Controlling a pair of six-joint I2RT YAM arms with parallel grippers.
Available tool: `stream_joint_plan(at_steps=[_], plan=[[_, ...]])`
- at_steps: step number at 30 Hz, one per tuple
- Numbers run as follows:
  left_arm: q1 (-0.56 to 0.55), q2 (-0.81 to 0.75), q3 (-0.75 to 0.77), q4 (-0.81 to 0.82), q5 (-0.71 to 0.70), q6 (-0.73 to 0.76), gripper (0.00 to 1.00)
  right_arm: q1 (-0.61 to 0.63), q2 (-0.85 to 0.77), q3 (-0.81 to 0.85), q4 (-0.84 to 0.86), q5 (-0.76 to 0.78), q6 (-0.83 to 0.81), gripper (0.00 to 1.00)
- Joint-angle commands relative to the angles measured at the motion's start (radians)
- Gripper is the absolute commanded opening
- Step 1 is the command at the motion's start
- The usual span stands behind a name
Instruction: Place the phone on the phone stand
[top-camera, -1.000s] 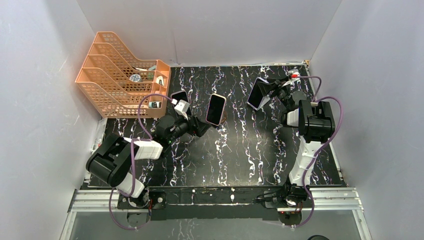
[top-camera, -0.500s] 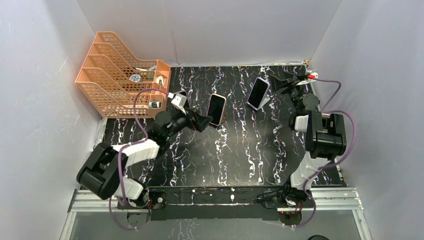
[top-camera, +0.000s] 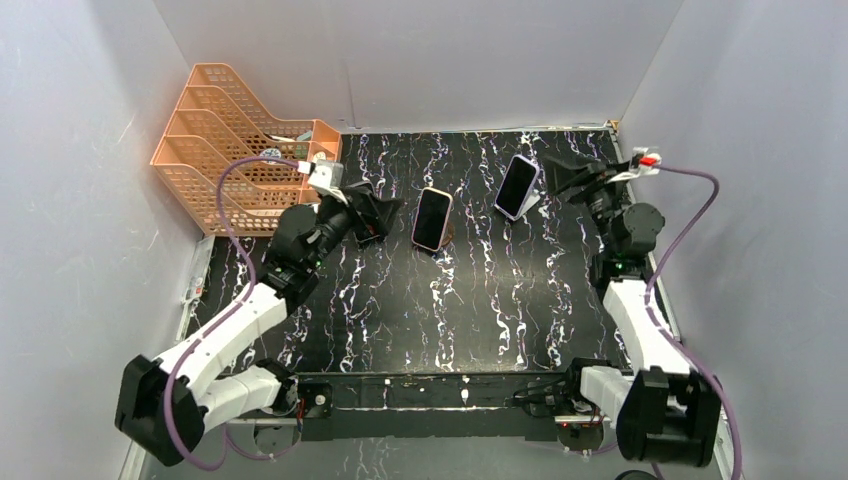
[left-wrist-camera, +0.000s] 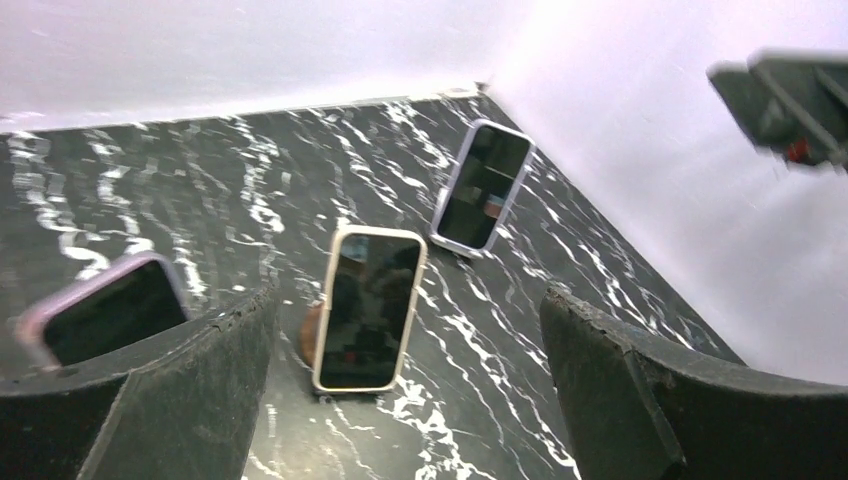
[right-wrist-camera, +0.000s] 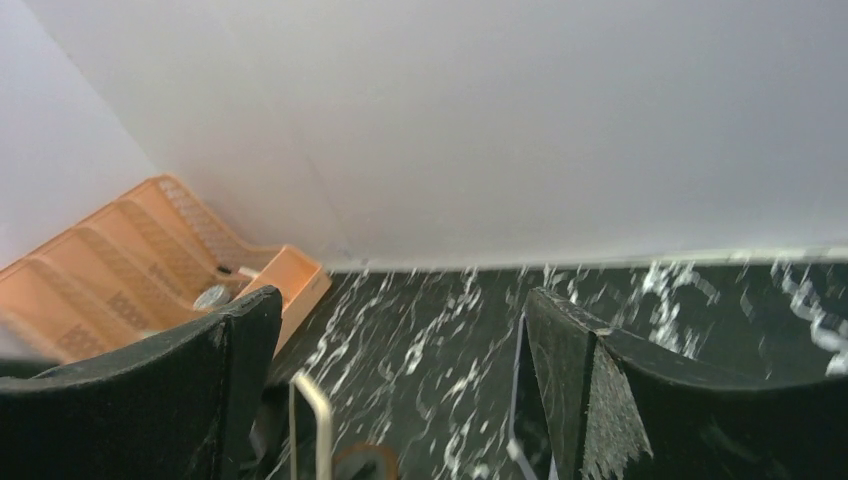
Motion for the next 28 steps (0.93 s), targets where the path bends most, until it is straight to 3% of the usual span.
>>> stream_joint_plan(at_steps=[1, 9, 13, 28], plan=[[0.004, -0.11, 0.102, -0.3, -0.211, 0.097, 0.98, 0.086, -0.135, -0.117, -0.254, 0.102, -0.012, 0.99], [0.006, -0.2, 0.234, -0.626, -0.371, 0.276, 0.98, 0.258, -0.244, -0.151, -0.487, 0.231, -0.085, 0.99], [0.008, -0.225, 0.176, -0.598, -0.42, 0.311, 0.98, 0.271, -0.252, -0.161, -0.474, 0.209, -0.093, 0.99], [0.014, -0.248, 0.143, -0.578, -0.37, 0.3, 0.98, 0.271, -0.254, -0.195, -0.392, 0.203, -0.076, 0.99]])
